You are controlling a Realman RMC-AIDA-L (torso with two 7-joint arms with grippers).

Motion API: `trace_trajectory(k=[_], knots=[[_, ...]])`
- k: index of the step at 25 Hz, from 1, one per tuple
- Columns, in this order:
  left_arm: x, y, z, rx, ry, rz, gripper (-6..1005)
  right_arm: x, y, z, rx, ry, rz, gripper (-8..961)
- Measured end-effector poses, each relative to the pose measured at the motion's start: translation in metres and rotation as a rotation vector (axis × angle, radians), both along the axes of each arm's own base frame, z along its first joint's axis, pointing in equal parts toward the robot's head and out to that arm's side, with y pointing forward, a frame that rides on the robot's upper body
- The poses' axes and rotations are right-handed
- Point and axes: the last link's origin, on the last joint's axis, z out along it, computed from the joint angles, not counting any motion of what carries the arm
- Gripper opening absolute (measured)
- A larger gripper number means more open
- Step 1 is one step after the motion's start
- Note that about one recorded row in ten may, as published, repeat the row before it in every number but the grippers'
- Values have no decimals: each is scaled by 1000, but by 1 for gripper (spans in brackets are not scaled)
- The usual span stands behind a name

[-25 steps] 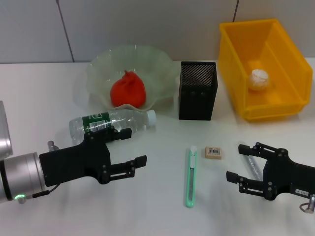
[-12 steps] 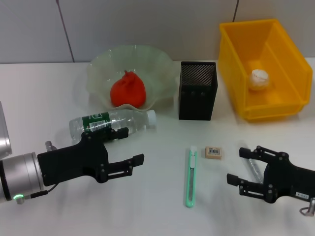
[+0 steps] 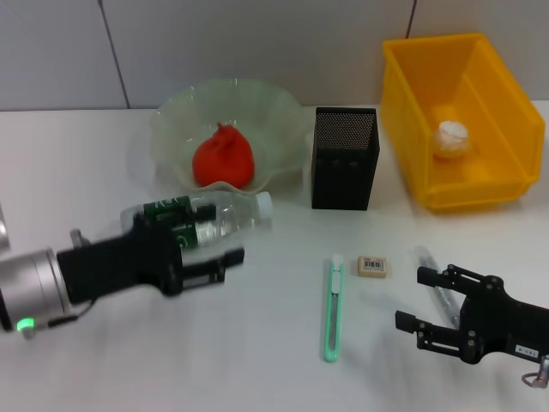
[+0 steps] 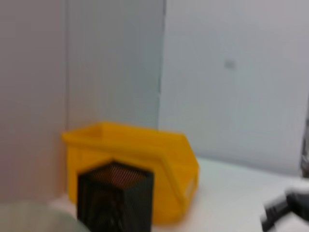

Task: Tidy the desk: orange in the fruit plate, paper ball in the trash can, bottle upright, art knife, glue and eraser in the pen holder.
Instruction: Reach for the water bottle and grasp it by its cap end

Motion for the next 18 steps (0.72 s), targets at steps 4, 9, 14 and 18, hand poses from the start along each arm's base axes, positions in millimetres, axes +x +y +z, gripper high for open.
trace_trajectory(k=[4,9,14,18], knots=[[22,20,17,13,-55,-3,790,0,0,1,3,-2,1,775],[38,38,43,19,-13,3,790,-1,1,2,4,1,7,775],[48,48,67,17,123,16,790,-1,1,3,5,5,7,774],[57,55,78,2,232,32,789,-1,1,3,7,7,7,773]])
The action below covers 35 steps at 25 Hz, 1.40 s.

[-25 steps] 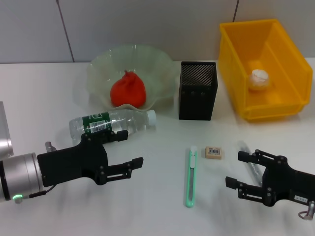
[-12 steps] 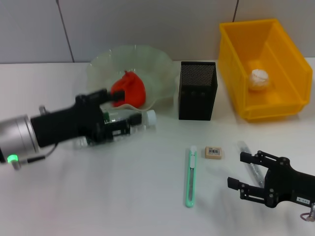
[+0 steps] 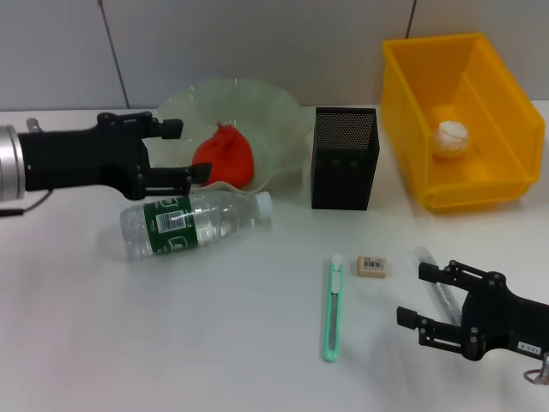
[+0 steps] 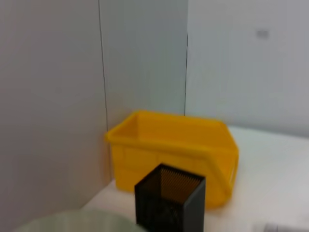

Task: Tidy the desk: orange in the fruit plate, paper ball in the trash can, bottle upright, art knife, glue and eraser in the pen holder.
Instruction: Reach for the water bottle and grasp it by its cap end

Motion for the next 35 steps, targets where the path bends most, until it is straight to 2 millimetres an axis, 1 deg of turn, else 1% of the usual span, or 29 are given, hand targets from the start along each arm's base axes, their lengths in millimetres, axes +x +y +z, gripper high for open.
trace_trajectory(k=[2,6,7,8,10,11,14,16,19,20,25,31,35], knots=[[2,1,2,-6,30,3,789,0,0,0,3,1,-1,772],[14,10,7,-51,187,17,789,-1,1,1,2,11,-8,771],[14,10,7,-51,187,17,789,-1,1,1,2,11,-8,770],[18,13,6,-75,251,14,789,-1,2,2,6,13,-9,770],[19,15,6,-81,270,13,789,-1,2,3,9,14,-9,770],[23,19,4,-92,320,14,789,-1,3,3,10,14,-8,771],[26,23,1,-105,367,16,789,-1,3,3,11,15,-8,771],[31,26,-4,-120,430,16,789,-1,4,4,12,15,-7,771],[33,28,-7,-123,456,13,789,-1,4,4,13,14,-8,770],[35,32,-14,-122,509,10,789,-1,4,4,14,14,-9,770],[39,36,-26,-117,587,3,789,0,5,5,21,15,-14,770],[40,40,-44,-125,636,9,789,-1,6,5,23,13,-14,770],[39,42,-48,-122,639,12,789,-1,6,5,23,13,-14,770]])
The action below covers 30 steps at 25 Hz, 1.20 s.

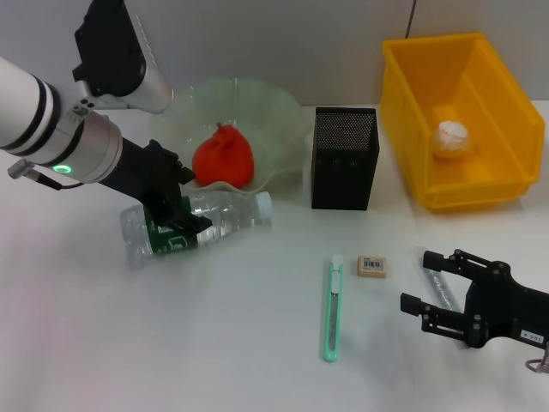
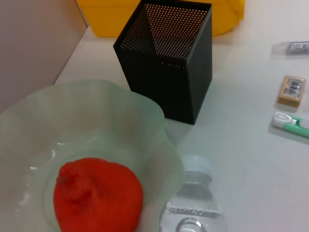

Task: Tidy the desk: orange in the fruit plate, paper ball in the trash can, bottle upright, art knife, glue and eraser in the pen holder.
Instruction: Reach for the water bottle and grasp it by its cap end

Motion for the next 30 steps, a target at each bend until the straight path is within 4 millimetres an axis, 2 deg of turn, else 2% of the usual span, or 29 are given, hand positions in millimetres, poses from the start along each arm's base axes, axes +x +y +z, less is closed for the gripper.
trace_trajectory(k=[20,30], knots=[[-16,6,-19,15,82,-4,788,-2,4,0,4,-1,3,770],[-14,4,-26,-2,103,-25,788,-2,4,1,10,3,-1,771]])
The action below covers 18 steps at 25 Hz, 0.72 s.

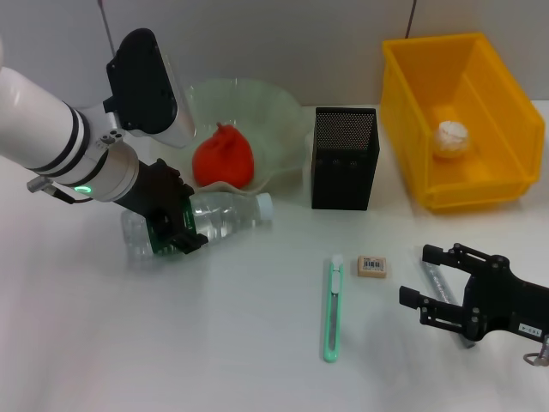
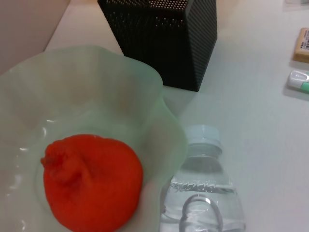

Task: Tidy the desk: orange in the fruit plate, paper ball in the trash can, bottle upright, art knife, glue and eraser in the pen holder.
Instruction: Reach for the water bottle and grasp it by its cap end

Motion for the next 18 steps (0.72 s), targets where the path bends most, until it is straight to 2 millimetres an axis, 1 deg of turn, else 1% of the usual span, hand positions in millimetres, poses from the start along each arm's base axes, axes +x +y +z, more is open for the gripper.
trace_trajectory(k=[8,14,18], knots=[[1,-2,-2,-15,-8,-1,788,0,0,0,1,1,-1,771],[3,-7,-10,-38,-4,-16,788,0,0,0,2,1,-1,771],[9,-9,-13,-53,-33,-19,788,0,0,0,2,1,-1,771]])
